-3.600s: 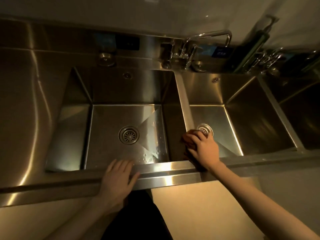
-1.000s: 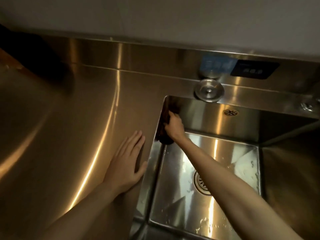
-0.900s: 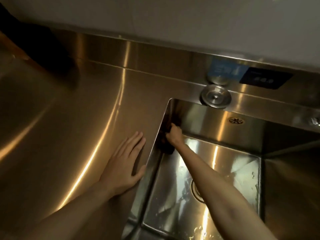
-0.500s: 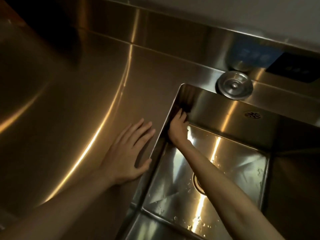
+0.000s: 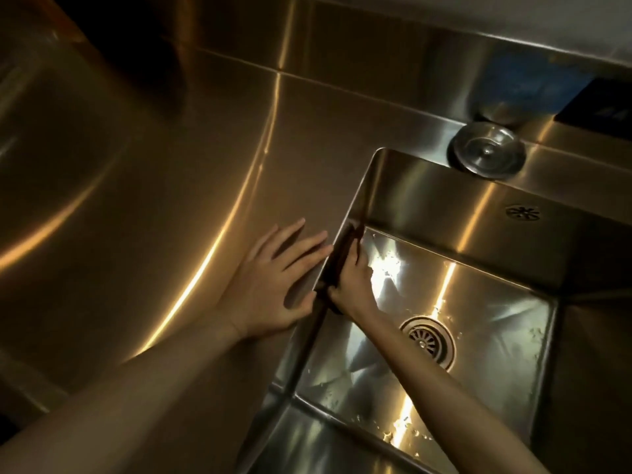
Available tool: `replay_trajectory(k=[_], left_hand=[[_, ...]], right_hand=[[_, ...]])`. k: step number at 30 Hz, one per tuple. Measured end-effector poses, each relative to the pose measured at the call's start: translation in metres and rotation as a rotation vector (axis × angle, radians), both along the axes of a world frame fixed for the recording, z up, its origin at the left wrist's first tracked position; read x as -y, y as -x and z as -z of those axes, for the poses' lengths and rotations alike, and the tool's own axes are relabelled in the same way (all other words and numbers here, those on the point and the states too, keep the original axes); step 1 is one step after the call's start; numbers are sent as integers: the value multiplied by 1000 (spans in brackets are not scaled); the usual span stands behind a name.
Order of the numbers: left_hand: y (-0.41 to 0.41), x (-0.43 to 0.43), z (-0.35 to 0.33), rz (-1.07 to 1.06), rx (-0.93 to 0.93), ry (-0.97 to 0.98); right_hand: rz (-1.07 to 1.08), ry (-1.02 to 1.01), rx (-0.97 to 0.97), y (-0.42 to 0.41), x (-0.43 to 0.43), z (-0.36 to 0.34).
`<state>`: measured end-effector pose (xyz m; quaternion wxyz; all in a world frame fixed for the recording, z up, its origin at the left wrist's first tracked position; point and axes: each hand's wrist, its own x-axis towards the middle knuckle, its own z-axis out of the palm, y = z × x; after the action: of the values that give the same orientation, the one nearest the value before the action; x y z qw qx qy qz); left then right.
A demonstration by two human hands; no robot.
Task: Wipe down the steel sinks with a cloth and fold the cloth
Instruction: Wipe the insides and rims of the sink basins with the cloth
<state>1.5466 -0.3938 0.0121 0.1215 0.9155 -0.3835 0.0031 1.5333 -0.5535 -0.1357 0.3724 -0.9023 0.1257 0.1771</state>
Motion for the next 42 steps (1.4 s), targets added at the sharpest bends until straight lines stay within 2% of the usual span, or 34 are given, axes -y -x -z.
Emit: replay_trajectory(k=[4,7,12,14,17,20,27,30,36,40,42], left_hand=[[0,0,-1,-13,-16,9],[0,1,-1,-14,-27,18],[-1,-1,4,-24,-18,23],[0,0,4,-30,-20,37],[0,-2,5,-24,-24,46],[1,-1,5,-22,-8,55],[2,0,1,-46,-17,3],[3,0,6,-50,-11,-5],[3,0,6,-48,3,5],[1,1,5,-39,14,0],[1,1,5,-46,18,1]], right_hand=[[-2,102,-240,-16,-2,31],[12,88,-186,-2,-7,21],[-83,-163,-94,95,-41,-18],[-100,-122,-123,108,-55,-12],[-115,8,-274,95,-60,17],[-59,13,-293,86,-60,33],[-103,-314,-238,149,-73,-27],[-98,-275,-277,155,-88,-17],[-125,-167,-482,139,-87,35],[-278,-224,-339,150,-67,1],[-491,-280,-158,162,-40,-38]])
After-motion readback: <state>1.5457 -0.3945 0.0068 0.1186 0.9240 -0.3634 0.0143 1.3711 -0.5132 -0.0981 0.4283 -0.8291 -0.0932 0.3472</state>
